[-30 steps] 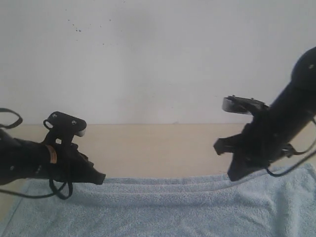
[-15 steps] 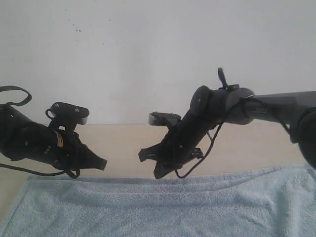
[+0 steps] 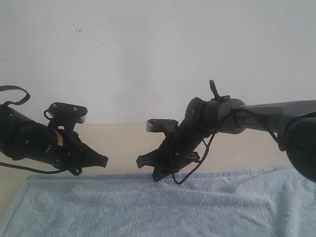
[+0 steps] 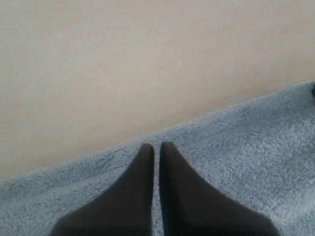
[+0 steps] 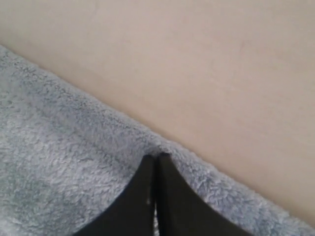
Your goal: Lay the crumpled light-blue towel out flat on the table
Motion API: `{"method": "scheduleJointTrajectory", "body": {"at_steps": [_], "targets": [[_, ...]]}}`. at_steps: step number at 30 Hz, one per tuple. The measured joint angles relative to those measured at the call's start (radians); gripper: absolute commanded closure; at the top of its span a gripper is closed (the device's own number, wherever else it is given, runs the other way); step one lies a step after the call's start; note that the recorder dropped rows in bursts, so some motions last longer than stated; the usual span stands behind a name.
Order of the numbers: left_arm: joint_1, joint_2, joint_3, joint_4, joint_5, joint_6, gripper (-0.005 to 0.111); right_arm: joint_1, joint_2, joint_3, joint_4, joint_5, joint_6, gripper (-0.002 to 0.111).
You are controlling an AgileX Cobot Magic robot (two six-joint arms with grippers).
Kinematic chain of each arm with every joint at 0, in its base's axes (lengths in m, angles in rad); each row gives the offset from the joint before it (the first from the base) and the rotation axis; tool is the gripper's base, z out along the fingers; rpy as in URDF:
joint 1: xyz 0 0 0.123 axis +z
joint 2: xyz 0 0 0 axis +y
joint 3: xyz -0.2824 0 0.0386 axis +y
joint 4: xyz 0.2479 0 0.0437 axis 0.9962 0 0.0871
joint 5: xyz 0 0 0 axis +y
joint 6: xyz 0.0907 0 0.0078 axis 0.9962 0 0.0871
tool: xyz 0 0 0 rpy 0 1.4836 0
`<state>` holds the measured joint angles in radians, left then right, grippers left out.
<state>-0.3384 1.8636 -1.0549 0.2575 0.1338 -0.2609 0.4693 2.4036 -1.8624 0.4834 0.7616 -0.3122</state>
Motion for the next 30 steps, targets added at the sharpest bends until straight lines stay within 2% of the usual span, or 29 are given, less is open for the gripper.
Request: {"method": "scheduleJointTrajectory", "body": {"at_steps": [12,16,20,24,27,30], "targets": [[0.0,0.0,0.0,0.0,0.0,0.046,0.103,0.0,-0.007,-0.002,-0.043,-0.077,0.007,0.109],[0.007,0.0,0.0,0.004,0.025,0.121,0.103,-0.015,-0.055,-0.008,-0.22,-0.092,0.1,0.109],[0.037,0.0,0.0,0.01,0.059,0.142,0.103,-0.102,-0.091,-0.011,-0.462,0.005,0.304,0.109],[0.071,-0.005,0.0,0.01,0.068,0.127,0.103,-0.211,-0.12,0.009,-0.552,0.068,0.371,0.109],[0.111,-0.045,0.002,0.01,0.066,0.091,0.103,-0.267,-0.199,0.092,-0.568,0.002,0.381,0.109],[0.179,-0.128,0.032,0.01,0.021,0.022,0.103,-0.286,-0.316,0.226,-0.571,-0.165,0.387,0.109]]}}
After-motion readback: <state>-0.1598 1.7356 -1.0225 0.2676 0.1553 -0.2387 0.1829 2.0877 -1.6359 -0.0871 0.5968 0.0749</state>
